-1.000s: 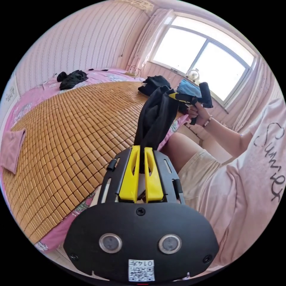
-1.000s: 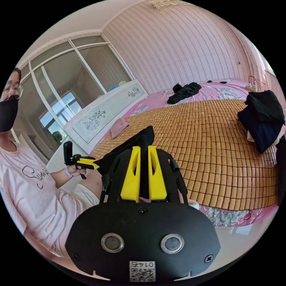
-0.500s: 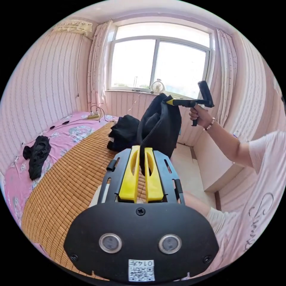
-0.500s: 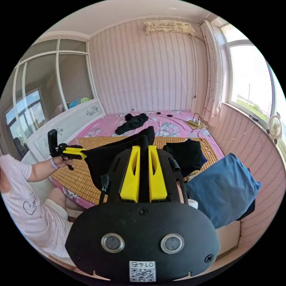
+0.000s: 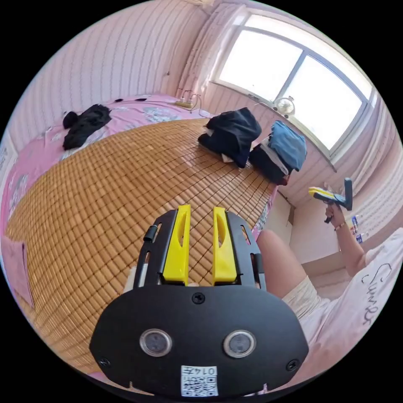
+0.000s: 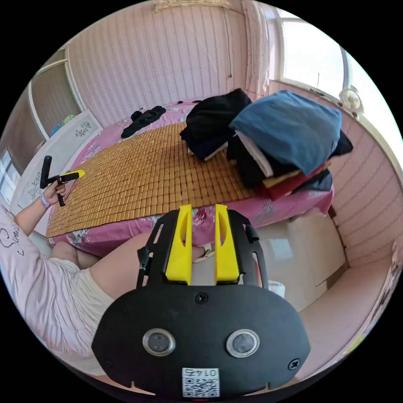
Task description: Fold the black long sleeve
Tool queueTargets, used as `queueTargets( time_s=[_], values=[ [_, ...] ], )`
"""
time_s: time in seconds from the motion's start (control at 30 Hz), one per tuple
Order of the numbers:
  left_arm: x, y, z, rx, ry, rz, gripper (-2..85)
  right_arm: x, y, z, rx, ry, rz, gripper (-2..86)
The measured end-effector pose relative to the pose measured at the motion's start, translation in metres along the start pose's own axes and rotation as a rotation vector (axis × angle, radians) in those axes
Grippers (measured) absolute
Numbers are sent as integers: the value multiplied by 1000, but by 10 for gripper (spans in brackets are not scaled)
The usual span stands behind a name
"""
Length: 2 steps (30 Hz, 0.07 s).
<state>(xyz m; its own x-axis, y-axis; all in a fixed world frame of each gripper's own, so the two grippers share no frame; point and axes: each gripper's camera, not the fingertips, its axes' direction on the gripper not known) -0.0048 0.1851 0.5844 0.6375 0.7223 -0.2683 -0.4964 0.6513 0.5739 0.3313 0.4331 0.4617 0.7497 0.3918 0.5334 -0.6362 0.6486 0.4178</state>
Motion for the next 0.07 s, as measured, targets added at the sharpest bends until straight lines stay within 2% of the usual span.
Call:
queueTargets(
  time_s=[0.07],
  values=[
    [-22,52,-32,0,-31,-123,79,-3,71,27,-51,-151,153,34]
  ],
)
